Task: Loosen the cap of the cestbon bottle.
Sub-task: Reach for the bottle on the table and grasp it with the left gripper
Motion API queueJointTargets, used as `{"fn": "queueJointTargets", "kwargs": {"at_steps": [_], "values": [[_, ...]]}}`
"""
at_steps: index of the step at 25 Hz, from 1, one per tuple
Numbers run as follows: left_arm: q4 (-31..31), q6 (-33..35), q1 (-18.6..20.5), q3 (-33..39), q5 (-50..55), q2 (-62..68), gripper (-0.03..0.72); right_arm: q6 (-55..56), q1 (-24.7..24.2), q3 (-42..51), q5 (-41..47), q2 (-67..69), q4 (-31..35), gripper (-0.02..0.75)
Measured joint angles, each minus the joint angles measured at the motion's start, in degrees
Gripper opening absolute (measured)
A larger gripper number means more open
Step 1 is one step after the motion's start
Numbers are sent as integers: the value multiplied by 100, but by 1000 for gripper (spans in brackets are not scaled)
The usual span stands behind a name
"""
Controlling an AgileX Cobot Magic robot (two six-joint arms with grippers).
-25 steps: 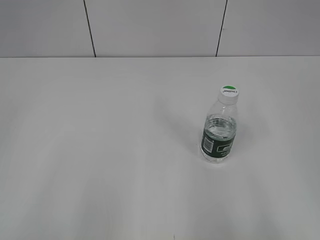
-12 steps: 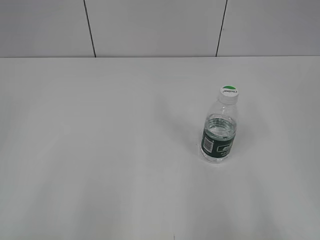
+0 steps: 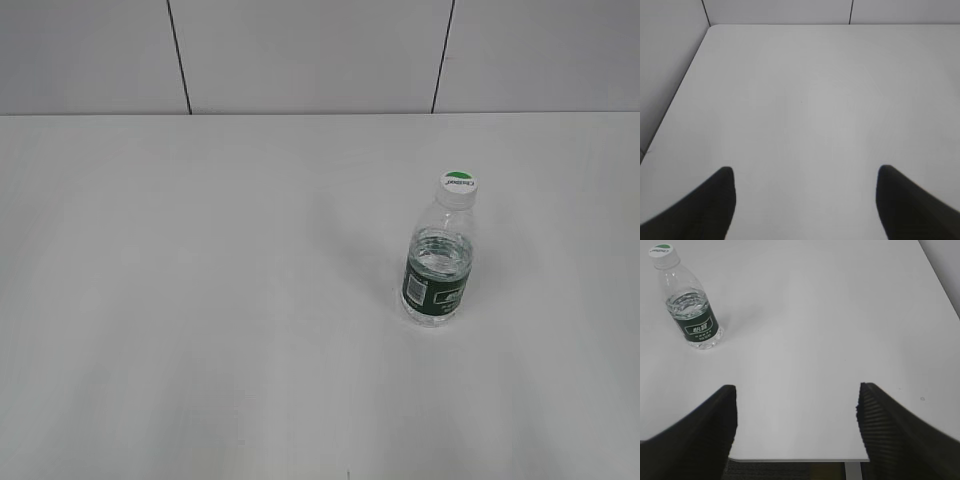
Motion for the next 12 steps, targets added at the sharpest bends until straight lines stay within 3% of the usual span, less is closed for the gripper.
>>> {"fn": "queueJointTargets", "kwargs": {"at_steps": [12], "values": [[-306, 508, 0, -69, -191, 0, 527, 0, 0, 0, 0, 0, 0, 569]]}}
